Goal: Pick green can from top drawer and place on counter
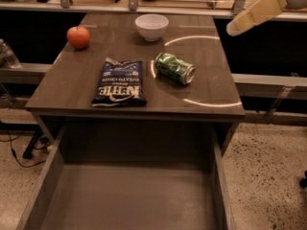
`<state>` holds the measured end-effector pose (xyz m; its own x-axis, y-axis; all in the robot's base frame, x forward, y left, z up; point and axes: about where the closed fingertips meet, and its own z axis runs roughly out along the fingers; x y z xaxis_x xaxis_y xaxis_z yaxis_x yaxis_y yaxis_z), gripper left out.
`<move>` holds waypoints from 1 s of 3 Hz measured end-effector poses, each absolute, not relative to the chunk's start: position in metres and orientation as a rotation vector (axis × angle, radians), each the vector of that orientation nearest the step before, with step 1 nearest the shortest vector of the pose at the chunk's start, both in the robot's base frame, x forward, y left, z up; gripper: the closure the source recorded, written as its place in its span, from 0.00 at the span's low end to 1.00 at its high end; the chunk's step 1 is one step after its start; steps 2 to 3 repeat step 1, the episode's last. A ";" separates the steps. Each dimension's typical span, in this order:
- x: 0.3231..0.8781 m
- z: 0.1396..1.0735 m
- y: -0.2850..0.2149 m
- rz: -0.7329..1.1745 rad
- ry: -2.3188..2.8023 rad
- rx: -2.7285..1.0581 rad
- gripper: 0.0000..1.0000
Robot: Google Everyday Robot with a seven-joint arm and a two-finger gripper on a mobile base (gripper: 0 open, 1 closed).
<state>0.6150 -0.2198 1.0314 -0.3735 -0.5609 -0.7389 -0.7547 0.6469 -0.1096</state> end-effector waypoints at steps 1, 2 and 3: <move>0.619 1.030 -0.216 0.312 2.078 -1.023 0.00; 0.619 1.030 -0.216 0.312 2.078 -1.023 0.00; 0.619 1.030 -0.216 0.312 2.078 -1.023 0.00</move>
Offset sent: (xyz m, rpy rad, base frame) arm 0.0000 0.0000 0.0000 0.0000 0.0000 0.0000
